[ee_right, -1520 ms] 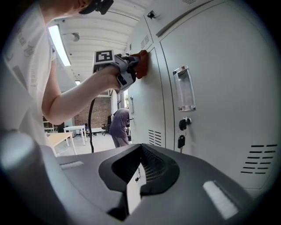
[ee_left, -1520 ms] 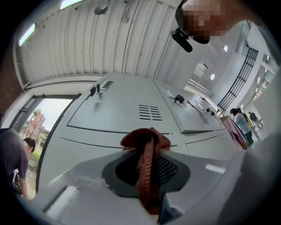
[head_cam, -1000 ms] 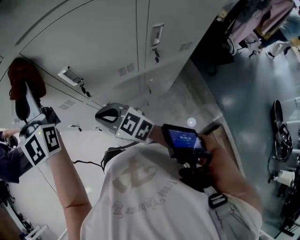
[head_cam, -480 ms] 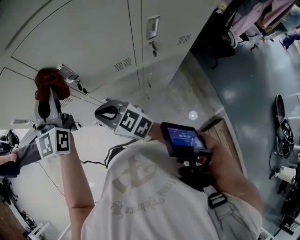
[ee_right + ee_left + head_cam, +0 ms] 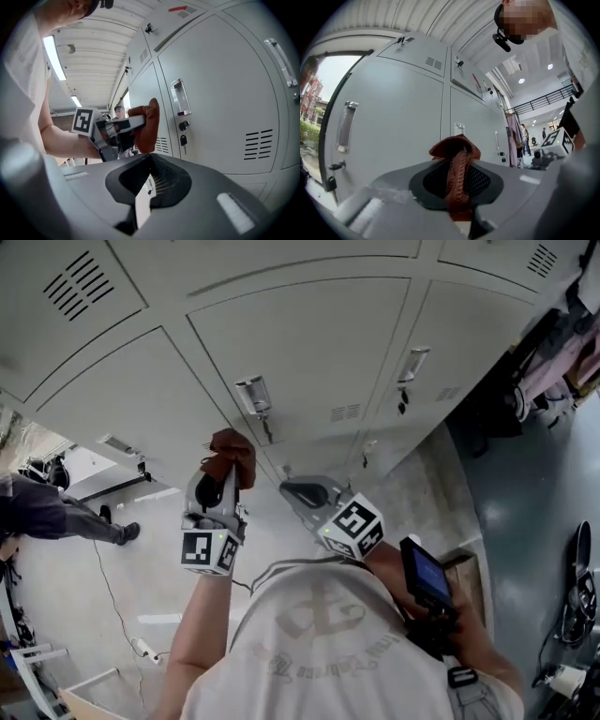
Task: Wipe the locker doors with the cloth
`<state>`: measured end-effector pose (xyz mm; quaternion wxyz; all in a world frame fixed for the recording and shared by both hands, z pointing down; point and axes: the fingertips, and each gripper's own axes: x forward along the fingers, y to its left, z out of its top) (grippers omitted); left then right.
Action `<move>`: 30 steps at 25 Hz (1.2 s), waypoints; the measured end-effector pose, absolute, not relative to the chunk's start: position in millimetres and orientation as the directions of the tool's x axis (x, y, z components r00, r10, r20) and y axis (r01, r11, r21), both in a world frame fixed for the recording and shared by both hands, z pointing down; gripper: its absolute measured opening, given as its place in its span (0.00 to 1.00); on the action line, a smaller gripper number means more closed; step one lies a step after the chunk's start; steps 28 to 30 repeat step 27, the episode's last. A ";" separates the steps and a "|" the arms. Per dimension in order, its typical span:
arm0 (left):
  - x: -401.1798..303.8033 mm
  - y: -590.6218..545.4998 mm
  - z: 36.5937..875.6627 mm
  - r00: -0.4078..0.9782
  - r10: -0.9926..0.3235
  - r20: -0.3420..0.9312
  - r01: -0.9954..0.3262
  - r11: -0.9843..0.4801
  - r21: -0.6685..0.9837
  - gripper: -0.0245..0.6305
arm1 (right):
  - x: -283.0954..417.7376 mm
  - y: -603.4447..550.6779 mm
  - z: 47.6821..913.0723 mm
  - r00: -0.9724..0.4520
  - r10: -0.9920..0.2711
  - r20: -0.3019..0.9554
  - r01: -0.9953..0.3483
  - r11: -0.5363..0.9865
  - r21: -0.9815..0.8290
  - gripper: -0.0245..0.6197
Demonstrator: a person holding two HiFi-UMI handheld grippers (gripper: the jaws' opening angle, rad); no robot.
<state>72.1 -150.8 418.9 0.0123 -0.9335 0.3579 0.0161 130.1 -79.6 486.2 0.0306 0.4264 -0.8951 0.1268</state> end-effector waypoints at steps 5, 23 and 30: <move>38.1 -109.7 464.1 0.717 -0.696 0.025 -0.697 -0.717 0.027 0.15 | 123.5 -67.5 498.2 -0.622 -0.764 0.171 -0.780 0.587 -0.218 0.05; -18.1 -15.4 512.3 0.790 -0.605 0.102 -0.613 -0.784 0.102 0.15 | 80.6 10.1 507.0 -0.540 -0.812 0.220 -0.839 0.498 -0.218 0.05; -28.8 2.0 503.2 0.807 -0.584 0.094 -0.591 -0.799 0.114 0.15 | 64.2 23.8 500.2 -0.531 -0.822 0.204 -0.843 0.489 -0.222 0.05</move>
